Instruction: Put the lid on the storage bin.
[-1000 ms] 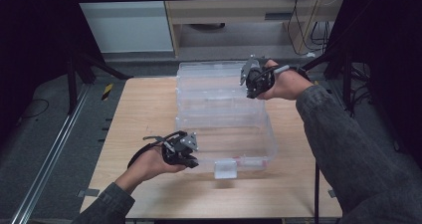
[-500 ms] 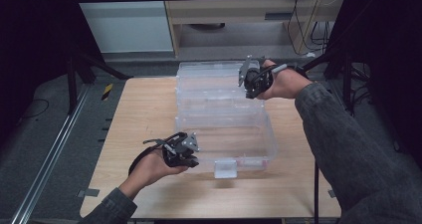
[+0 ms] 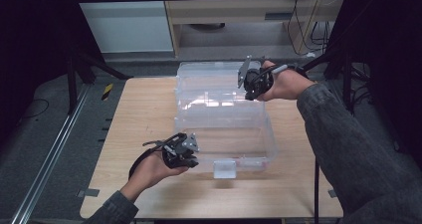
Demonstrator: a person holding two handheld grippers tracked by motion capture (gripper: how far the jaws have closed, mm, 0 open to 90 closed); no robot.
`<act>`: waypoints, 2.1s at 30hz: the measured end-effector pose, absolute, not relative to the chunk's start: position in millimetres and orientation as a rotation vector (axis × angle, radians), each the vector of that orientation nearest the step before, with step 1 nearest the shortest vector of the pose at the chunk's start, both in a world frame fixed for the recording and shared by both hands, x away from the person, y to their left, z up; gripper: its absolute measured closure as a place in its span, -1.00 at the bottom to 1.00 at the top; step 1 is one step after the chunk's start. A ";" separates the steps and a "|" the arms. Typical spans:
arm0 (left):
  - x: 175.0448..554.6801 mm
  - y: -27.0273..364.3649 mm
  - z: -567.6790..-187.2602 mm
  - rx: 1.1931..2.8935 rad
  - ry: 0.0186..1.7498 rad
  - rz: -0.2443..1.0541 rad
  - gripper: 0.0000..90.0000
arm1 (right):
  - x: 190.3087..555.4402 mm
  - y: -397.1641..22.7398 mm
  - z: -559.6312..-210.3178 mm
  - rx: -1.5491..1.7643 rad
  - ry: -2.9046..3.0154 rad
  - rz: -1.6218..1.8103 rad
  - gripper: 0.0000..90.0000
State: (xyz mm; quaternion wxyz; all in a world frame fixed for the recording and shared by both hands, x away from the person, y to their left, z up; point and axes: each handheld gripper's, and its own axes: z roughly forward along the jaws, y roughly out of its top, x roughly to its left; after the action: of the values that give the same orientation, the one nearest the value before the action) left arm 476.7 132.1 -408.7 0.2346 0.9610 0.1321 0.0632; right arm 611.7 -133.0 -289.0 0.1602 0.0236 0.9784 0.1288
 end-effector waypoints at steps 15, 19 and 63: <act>476.5 134.7 -411.2 2.615 0.407 0.195 0.72 | 591.4 -134.0 -286.2 0.040 2.768 0.381 0.95; 476.4 135.2 -411.5 2.611 0.409 0.192 0.71 | 585.5 -134.4 -285.7 0.030 2.765 0.383 0.95; 472.2 136.7 -414.5 2.568 0.443 0.207 0.66 | 538.1 -143.3 -293.9 -0.026 2.703 0.433 0.92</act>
State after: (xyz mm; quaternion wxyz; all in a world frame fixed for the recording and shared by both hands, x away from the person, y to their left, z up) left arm 472.2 136.7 -414.5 0.2607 0.9484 0.1635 0.0764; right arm 538.1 -143.3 -293.9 0.2007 -0.0094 0.9673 0.1551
